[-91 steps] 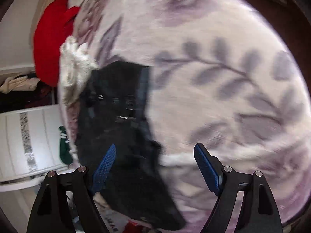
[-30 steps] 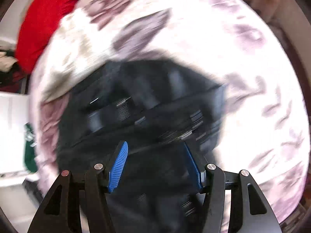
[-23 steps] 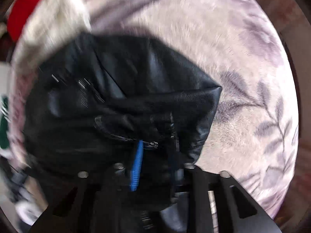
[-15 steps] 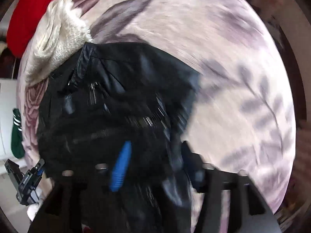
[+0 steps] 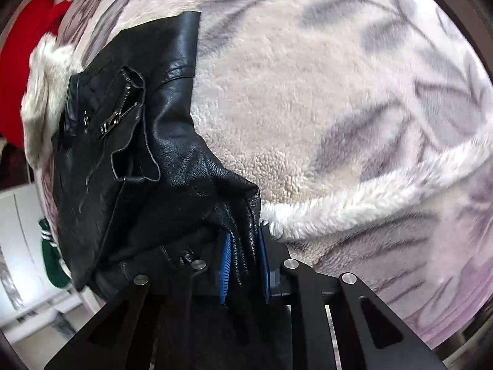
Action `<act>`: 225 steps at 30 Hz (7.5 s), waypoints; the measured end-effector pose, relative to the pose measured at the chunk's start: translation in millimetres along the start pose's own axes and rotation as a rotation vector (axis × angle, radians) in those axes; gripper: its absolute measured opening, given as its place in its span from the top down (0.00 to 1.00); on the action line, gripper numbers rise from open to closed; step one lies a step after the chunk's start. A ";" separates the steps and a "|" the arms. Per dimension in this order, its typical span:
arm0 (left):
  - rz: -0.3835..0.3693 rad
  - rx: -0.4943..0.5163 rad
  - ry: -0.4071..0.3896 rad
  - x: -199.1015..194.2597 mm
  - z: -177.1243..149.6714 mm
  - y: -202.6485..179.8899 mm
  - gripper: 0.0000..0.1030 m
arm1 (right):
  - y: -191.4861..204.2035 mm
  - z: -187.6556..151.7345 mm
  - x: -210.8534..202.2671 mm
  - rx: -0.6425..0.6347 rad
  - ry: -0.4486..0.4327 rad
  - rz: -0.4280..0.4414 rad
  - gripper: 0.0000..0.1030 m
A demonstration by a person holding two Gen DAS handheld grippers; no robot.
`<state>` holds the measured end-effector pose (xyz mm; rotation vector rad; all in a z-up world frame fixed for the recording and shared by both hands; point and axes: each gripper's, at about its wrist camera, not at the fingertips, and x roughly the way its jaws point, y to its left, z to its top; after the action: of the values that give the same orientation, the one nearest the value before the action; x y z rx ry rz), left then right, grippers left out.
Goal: Fold large clothes
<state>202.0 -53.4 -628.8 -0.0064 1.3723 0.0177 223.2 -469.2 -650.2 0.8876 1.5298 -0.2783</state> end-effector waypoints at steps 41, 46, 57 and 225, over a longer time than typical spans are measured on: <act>-0.104 0.108 -0.076 -122.7 -27.7 -98.7 0.00 | 8.5 14.0 -119.0 -0.203 0.008 -0.026 0.37; -0.184 0.179 0.081 -109.2 -91.9 -205.1 0.00 | -45.0 33.2 -122.5 -0.209 0.091 -0.005 0.37; 0.143 0.453 0.072 -42.3 -142.6 -350.8 0.50 | -95.6 92.1 -124.6 -0.240 0.133 0.035 0.37; -0.474 -0.304 0.085 14.7 147.1 109.2 0.96 | 322.8 36.4 66.4 -0.519 0.038 0.036 0.47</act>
<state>347.3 58.1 -613.5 -0.5918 1.4125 -0.1729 471.0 -251.8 -614.7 0.5077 1.5191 0.1611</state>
